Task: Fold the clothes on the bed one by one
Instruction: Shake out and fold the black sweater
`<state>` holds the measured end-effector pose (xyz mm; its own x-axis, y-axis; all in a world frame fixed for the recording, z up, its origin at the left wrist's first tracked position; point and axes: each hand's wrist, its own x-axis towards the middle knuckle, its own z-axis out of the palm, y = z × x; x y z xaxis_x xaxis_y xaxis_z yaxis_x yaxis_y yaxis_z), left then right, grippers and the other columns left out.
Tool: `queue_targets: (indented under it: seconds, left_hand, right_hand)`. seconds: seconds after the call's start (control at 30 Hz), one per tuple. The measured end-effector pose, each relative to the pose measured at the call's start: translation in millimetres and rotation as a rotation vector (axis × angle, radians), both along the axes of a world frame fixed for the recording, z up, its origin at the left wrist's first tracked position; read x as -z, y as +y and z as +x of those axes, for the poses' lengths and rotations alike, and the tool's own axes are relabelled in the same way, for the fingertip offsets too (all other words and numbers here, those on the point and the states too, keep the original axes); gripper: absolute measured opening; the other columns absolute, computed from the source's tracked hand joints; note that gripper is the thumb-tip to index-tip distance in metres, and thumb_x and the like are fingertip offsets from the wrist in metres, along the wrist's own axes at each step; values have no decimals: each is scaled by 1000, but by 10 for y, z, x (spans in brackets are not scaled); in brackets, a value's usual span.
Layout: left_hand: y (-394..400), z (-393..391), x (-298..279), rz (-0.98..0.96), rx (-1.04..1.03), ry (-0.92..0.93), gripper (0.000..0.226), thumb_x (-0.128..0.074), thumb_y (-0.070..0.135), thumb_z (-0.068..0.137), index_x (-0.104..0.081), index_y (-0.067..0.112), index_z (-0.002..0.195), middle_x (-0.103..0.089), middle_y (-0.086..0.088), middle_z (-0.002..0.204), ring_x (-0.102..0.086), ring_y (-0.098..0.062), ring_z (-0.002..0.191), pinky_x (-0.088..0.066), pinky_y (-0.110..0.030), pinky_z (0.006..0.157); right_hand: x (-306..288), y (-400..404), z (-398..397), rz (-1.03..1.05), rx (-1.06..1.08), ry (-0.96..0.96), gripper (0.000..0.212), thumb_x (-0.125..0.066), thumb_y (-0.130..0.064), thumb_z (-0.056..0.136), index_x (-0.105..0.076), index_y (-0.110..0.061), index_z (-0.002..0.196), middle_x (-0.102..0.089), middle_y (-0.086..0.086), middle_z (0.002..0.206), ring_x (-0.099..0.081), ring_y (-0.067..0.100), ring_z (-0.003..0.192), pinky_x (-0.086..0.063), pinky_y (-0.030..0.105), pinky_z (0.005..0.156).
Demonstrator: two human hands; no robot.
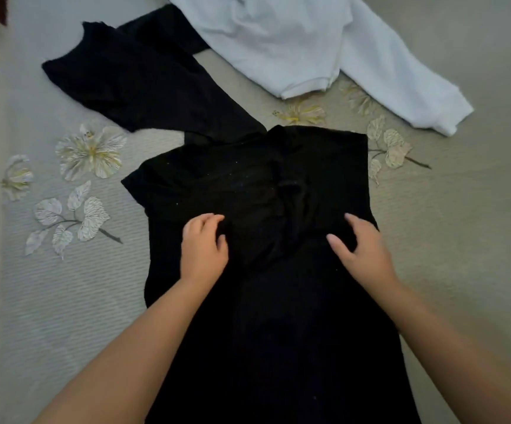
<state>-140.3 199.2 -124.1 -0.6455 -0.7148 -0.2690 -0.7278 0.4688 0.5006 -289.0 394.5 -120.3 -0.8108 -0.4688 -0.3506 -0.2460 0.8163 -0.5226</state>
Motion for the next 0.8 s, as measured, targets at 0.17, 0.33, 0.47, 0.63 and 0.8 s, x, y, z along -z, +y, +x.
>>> queue_targets:
  seconds: [0.17,0.33,0.47,0.63,0.8]
  left_hand:
    - [-386,195,49,-286,-32,-31,44,-57,-4,82,-48,-6,125,-44,-24,131,-35,-38,126,-25,-41,107]
    - [-931,95,126,-88,-13,-326,76,-61,16,84,-16,4,144,-8,-22,151,-1,-35,140,-1,-37,113]
    - [-1229,-38,185,43,51,-322,77,-52,13,84,-8,18,147,-13,-9,153,1,-30,142,-3,-44,114]
    - [-1414,-125,180,-62,70,-320,45,-40,19,84,-54,7,125,-58,-22,117,-44,-37,118,-27,-45,105]
    - [-1465,-107,47,-10,15,-24,18,-48,-5,80,-55,5,66,-46,-8,64,-45,-26,71,-30,-28,63]
  right_hand:
    - [122,-768,-8,59,-50,107,92,-59,-58,75,-13,-23,146,-13,15,152,-21,32,136,-27,45,106]
    - [253,-1108,-259,183,-95,146,76,-59,-23,85,-13,-16,146,-47,16,127,-47,31,114,-39,38,90]
    - [276,-684,-522,-308,334,-14,27,-57,-3,84,-56,-3,111,-56,22,111,-54,27,99,-36,29,91]
    - [345,-127,-447,-137,599,-80,62,-65,3,76,-34,7,130,-46,28,122,-47,38,114,-36,38,97]
    - [271,-236,-528,51,-81,448,47,-48,-10,73,-55,8,116,-52,30,121,-46,46,116,-33,55,98]
